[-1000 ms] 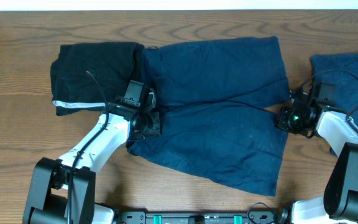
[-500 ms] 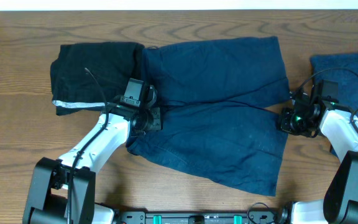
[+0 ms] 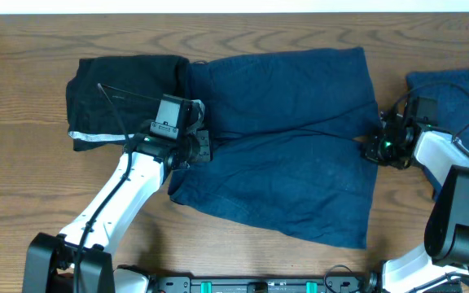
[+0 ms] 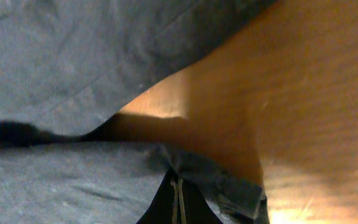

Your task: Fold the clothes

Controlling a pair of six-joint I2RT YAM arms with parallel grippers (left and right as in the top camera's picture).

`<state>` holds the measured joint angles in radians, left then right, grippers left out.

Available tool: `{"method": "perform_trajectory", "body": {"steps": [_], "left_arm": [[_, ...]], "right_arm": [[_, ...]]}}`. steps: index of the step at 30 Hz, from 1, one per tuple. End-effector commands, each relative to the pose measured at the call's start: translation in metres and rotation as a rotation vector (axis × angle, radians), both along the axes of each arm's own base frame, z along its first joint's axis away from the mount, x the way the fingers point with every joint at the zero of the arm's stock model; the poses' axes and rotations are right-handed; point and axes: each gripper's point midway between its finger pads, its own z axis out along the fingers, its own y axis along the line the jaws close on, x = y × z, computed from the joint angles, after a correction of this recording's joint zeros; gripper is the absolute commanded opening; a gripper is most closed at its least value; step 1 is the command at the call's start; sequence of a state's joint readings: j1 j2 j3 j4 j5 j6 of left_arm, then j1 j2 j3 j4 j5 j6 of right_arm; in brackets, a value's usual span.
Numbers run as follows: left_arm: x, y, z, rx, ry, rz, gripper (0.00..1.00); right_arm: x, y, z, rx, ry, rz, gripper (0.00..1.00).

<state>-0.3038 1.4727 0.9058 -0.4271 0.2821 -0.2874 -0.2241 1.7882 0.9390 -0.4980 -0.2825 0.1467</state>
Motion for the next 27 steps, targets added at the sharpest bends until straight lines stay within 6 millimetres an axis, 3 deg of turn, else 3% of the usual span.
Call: {"method": "perform_trajectory", "body": {"steps": [1, 8, 13, 15, 19, 21, 23, 25, 27], "left_arm": [[0.002, 0.008, 0.003, 0.054, -0.013, 0.002, 0.15], [-0.001, 0.012, -0.001, 0.077, 0.002, 0.010, 0.15], [0.007, 0.008, 0.004, 0.055, -0.034, 0.006, 0.15], [0.011, 0.006, 0.006, 0.046, -0.053, 0.005, 0.17], [0.011, 0.003, 0.002, 0.035, -0.043, -0.002, 0.42], [0.010, -0.004, -0.004, 0.003, -0.017, -0.023, 0.48], [0.010, -0.012, -0.013, -0.031, 0.007, -0.045, 0.49], [0.013, -0.016, -0.022, -0.046, 0.023, -0.055, 0.49], [0.014, -0.022, -0.028, -0.070, 0.035, -0.068, 0.49]], "right_arm": [[-0.015, -0.037, -0.028, -0.173, 0.116, -0.076, 0.01], [0.023, -0.050, -0.009, -0.189, -0.008, -0.101, 0.01], [0.043, -0.039, 0.000, -0.134, -0.102, -0.052, 0.04], [0.054, -0.026, 0.015, -0.054, -0.155, 0.002, 0.11], [0.070, -0.008, 0.065, 0.066, -0.193, 0.045, 0.27], [0.070, -0.006, 0.086, 0.080, -0.176, 0.048, 0.31], [0.063, -0.007, 0.102, 0.070, -0.144, 0.052, 0.40], [0.053, -0.015, 0.105, 0.023, -0.089, 0.026, 0.53], [0.045, -0.024, 0.101, -0.031, -0.046, 0.009, 0.57]]}}
